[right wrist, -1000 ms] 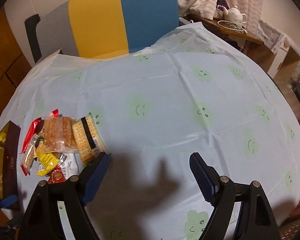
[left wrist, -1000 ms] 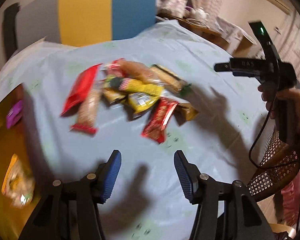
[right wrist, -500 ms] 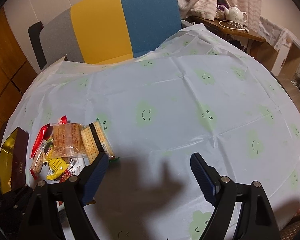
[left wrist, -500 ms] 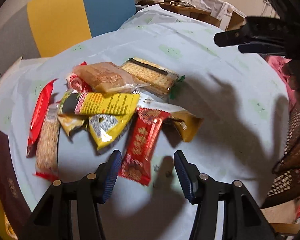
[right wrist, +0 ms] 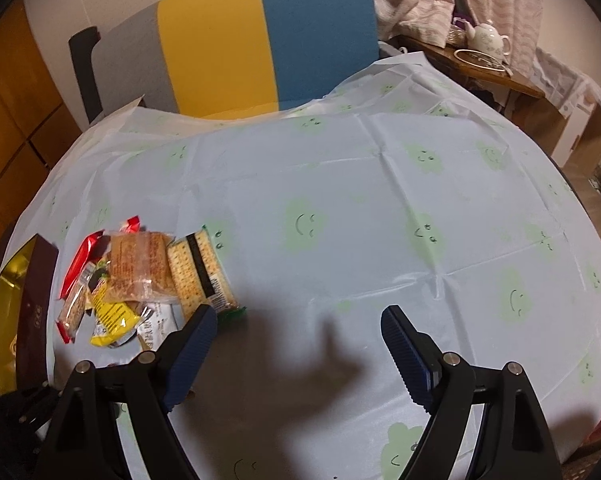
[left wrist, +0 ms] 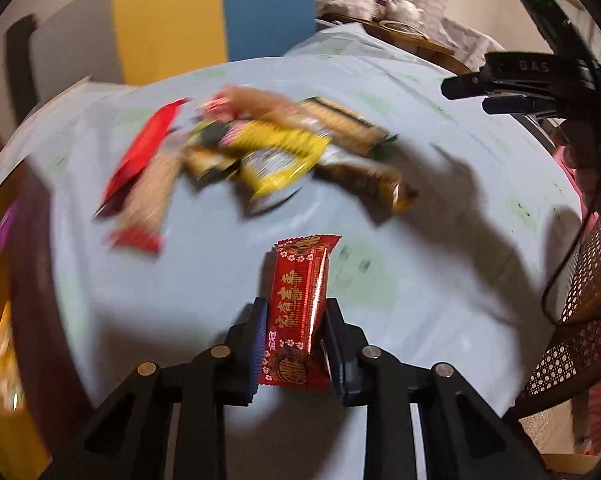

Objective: Organize snacks
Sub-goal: 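Grasp the red wrapped snack bar with the left tool, then hold the red bar in the left tool while the right tool grasps the yellow-green bag, then lower the red bar into the gold tray and open the left tool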

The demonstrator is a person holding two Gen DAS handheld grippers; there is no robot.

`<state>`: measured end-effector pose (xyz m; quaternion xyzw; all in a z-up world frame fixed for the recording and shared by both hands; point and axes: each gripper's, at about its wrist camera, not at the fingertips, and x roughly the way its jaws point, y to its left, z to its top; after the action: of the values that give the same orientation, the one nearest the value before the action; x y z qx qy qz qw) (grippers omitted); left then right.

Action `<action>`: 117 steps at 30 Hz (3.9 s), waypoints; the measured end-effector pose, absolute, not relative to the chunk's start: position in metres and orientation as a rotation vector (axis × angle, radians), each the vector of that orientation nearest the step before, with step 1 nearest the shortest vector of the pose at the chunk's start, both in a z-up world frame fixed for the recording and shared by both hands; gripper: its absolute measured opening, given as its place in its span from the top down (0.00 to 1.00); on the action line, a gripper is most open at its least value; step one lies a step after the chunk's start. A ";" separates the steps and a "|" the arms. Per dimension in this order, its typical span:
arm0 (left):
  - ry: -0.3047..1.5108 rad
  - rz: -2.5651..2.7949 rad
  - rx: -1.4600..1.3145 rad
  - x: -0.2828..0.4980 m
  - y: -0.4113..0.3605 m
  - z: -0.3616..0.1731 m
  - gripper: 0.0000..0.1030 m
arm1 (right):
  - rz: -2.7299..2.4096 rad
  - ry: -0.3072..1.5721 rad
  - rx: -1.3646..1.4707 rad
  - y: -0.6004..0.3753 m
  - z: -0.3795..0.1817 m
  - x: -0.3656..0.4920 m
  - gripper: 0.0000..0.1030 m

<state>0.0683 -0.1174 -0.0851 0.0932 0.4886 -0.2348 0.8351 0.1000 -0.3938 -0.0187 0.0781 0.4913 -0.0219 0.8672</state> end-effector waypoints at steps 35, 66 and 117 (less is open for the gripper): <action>0.951 -0.516 0.040 0.050 -0.075 -0.098 0.73 | 0.407 1.169 -0.232 -0.209 -0.052 0.143 0.75; 0.944 -0.512 0.036 0.049 -0.079 -0.082 0.73 | 0.405 1.156 -0.114 -0.260 -0.065 0.035 0.71; 1.008 0.039 -0.535 0.145 0.120 -0.061 0.69 | 0.403 1.142 -0.101 -0.257 -0.068 0.037 0.70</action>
<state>0.1452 0.1201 -0.0609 -0.2533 0.4770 0.0183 0.8414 0.0369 -0.2574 -0.0678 -0.0474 0.5367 0.1892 0.8209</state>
